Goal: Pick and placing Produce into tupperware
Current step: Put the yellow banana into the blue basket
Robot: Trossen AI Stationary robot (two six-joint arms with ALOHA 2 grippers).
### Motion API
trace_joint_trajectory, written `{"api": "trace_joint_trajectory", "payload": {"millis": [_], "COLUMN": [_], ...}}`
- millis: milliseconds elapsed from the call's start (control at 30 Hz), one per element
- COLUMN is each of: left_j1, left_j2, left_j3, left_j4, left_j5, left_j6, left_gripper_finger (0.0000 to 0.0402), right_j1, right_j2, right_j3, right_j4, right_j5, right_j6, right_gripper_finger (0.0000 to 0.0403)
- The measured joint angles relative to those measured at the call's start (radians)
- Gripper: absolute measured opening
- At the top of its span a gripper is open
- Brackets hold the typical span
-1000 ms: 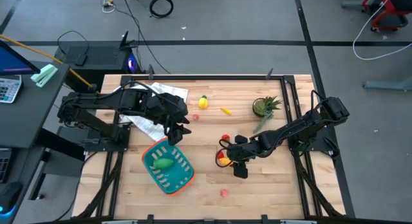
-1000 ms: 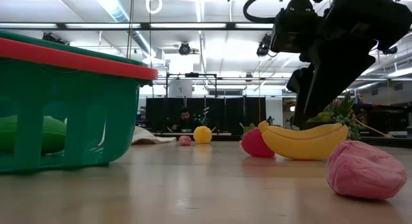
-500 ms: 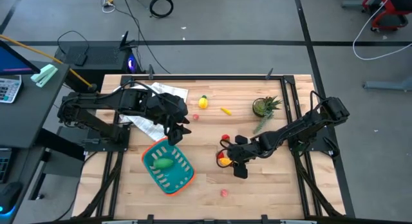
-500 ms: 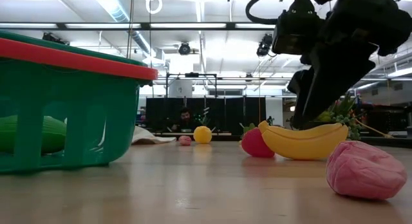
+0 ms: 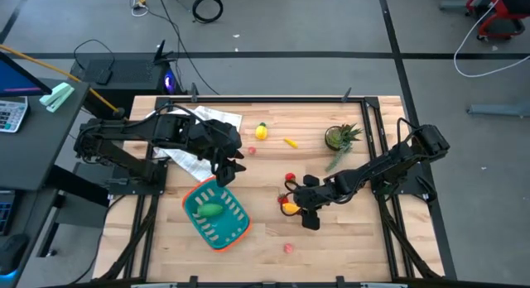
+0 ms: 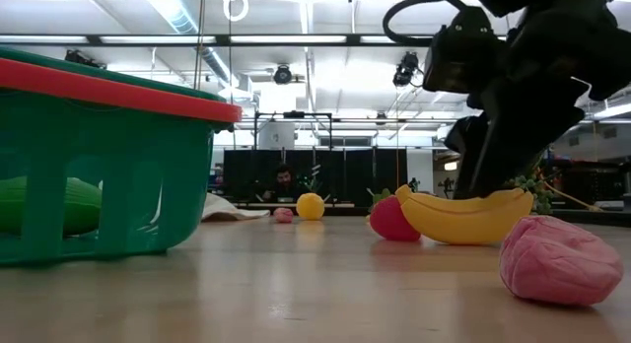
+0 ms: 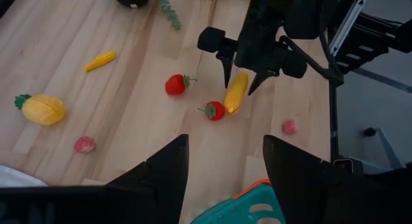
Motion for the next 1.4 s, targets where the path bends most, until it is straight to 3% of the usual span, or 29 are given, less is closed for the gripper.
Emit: {"api": "trace_joint_trajectory", "payload": {"millis": [367, 600, 900, 1133, 1300, 1400], "left_j1": [0.0, 0.01, 0.013, 0.018, 0.037, 0.049], "left_j2": [0.0, 0.0, 0.0, -0.001, -0.014, -0.019], "left_j3": [-0.001, -0.001, -0.001, -0.001, 0.014, 0.057], "left_j4": [0.011, 0.017, 0.02, 0.043, 0.041, 0.039], "left_j5": [-0.016, -0.016, -0.015, -0.015, -0.015, -0.015], "left_j6": [0.0, -0.002, -0.002, -0.049, -0.063, -0.053], "left_gripper_finger": [0.0202, 0.0207, 0.0198, 0.0198, 0.0191, 0.019], "right_j1": [0.029, 0.021, 0.021, 0.006, -0.015, -0.031], "right_j2": [0.144, 0.159, 0.157, 0.084, 0.001, -0.036], "right_j3": [0.039, 0.054, 0.052, 0.054, 0.112, 0.206], "right_j4": [0.087, 0.09, 0.068, 0.111, 0.117, 0.129], "right_j5": [0.006, 0.016, 0.012, -0.01, -0.012, 0.002], "right_j6": [0.022, 0.005, 0.018, 0.15, 0.124, 0.027], "right_gripper_finger": [0.0233, 0.0231, 0.0189, 0.014, 0.0156, 0.0172]}}
